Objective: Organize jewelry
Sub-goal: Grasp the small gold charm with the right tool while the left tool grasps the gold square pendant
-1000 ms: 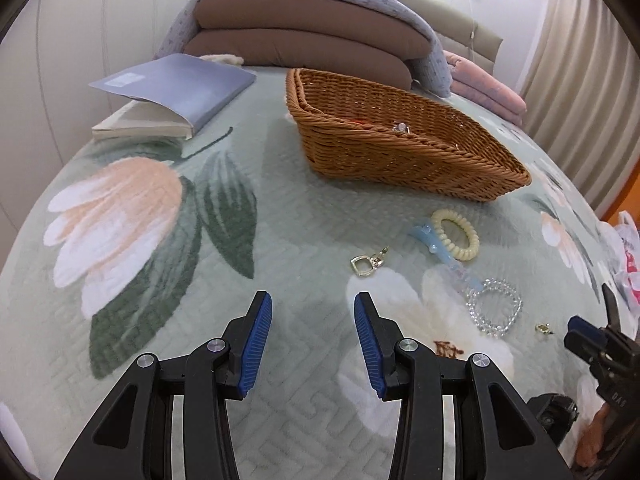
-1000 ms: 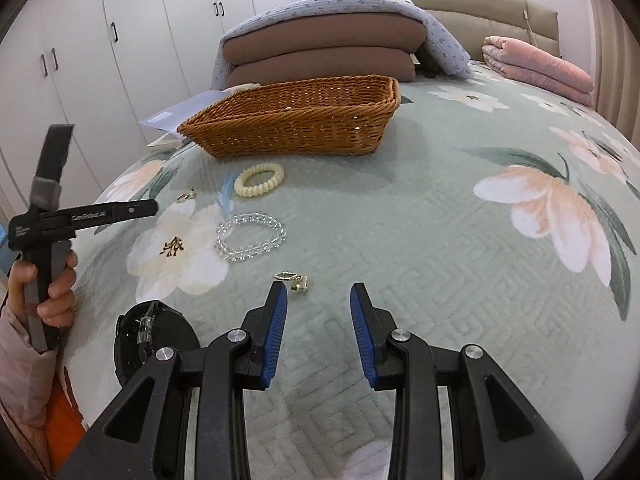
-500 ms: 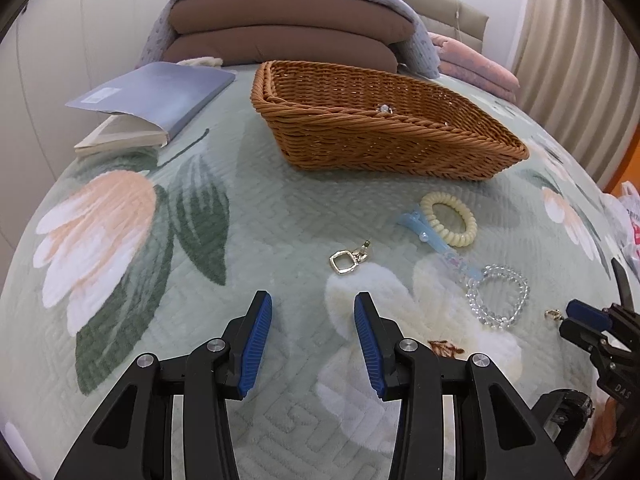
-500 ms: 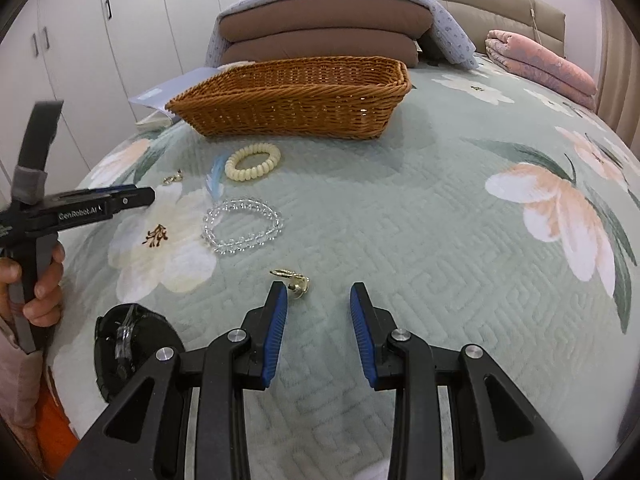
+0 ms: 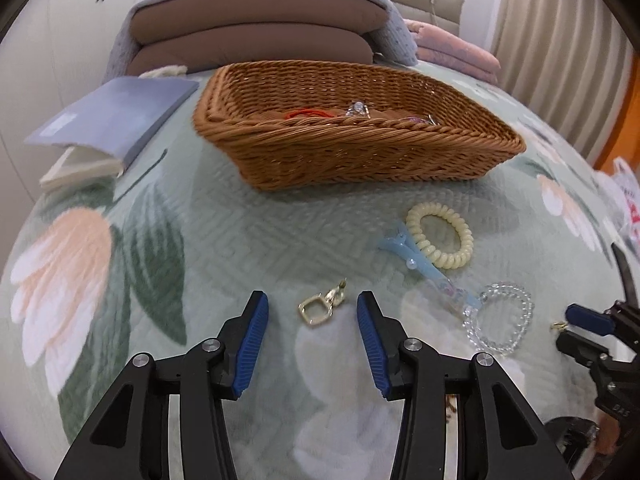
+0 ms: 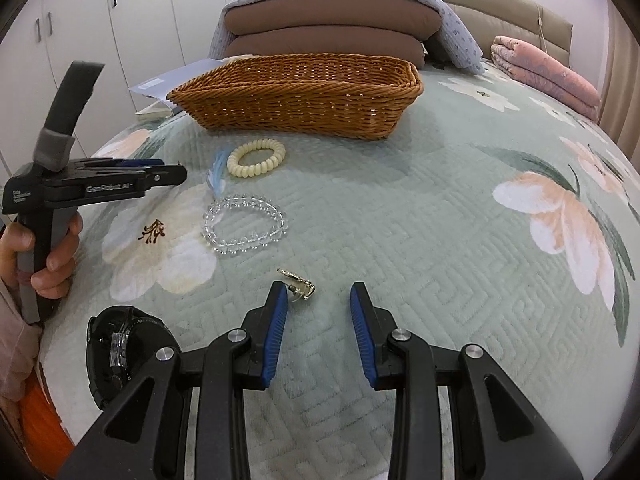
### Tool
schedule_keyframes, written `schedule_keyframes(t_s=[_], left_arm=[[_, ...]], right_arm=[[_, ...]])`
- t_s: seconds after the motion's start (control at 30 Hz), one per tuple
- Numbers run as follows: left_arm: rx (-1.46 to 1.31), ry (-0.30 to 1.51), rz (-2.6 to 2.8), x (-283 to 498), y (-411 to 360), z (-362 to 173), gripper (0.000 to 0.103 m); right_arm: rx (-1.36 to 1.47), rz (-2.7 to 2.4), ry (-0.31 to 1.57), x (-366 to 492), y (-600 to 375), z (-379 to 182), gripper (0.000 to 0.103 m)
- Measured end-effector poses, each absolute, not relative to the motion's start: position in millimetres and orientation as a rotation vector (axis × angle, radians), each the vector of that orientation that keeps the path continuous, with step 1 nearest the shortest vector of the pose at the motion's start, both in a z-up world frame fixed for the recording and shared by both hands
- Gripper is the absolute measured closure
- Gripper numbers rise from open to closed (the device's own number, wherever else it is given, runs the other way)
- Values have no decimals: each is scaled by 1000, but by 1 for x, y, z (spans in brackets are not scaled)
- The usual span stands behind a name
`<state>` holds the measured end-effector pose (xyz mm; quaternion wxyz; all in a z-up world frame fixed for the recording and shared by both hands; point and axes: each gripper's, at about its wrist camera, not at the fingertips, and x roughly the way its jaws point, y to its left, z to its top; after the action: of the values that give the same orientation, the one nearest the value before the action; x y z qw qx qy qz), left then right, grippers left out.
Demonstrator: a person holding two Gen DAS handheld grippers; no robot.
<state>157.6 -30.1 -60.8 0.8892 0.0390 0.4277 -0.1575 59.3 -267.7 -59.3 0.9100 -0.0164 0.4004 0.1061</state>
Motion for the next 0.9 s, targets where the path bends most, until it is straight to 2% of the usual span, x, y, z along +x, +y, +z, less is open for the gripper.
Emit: schedule_keyframes(t_s=[0.17,0.33,0.4,0.63,0.8,0.83,0.9], left_arm=[[132,876,-322,163,-41,-61,56],[167,859,-344,159,-47,-60,74],[186,852,-347,156,-50,-60,76],[167,864,-386,152,-49,-59,77],[178,857,-384,149,-50,-59,79],[179,856,-391,148,-51,-59,86],[196,847,-395,145,-54,-59,88]], right_arm=[[-55,208,822,60,-263,-60,67],[-59,205,821,60,-263,-60,67],[-65,201,820,60,-262,-61,67],[-73,196,818,60,-261,-61,67],[-84,203,810,59,-258,-61,88],[-84,205,810,58,-258,-61,88],[-77,209,807,57,-259,-61,89]])
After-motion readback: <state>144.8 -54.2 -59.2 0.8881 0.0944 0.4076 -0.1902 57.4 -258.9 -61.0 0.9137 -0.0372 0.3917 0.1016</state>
